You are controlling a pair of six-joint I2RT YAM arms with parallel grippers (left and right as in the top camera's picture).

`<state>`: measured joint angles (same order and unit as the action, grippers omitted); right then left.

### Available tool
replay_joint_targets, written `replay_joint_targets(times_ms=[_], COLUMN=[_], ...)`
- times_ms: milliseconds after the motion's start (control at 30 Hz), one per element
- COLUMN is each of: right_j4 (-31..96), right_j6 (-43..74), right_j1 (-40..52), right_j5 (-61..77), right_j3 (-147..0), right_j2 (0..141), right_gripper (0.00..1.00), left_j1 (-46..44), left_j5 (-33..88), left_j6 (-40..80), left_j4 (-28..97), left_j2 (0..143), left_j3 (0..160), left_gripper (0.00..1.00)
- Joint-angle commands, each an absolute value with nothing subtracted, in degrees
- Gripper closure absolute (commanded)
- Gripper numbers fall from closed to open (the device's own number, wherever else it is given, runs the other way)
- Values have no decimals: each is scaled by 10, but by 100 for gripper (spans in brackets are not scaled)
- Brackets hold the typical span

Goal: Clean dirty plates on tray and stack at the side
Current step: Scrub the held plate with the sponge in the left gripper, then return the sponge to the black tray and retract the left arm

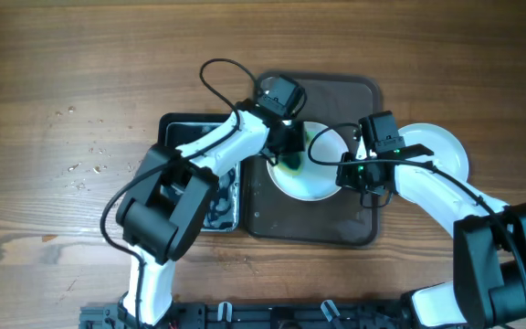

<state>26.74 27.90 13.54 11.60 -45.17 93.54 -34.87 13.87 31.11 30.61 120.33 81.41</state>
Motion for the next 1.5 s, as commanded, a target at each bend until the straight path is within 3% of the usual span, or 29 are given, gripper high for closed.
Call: replay_joint_targets(times_ms=[0, 300, 600, 867, 1067, 1200, 1333, 1467], right_j4=[279, 282, 281, 281, 280, 279, 277, 328], right_j6=[259, 259, 259, 259, 259, 255, 253, 222], right_j1=[141, 141, 141, 141, 141, 142, 141, 142], right_j5=[90, 90, 90, 90, 90, 100, 104, 115], right_j3=[-437, -437, -437, -437, -438, -438, -439, -474], right_j2=[956, 956, 956, 956, 956, 956, 955, 928], right_gripper=[96, 96, 96, 96, 96, 96, 96, 96], left_j1=[-389, -428, -354, -266, -184, -141, -117, -117], left_j5=[257, 364, 163, 181, -31, -33, -6, 10], left_j6=[304, 254, 257, 252, 277, 294, 307, 304], left_j4=[291, 322, 470, 561, 702, 661, 527, 519], left_j2=[1244, 1256, 1206, 1021, 954, 955, 955, 947], left_j3=[805, 805, 805, 805, 803, 734, 603, 594], left_gripper=[96, 96, 96, 96, 96, 96, 95, 78])
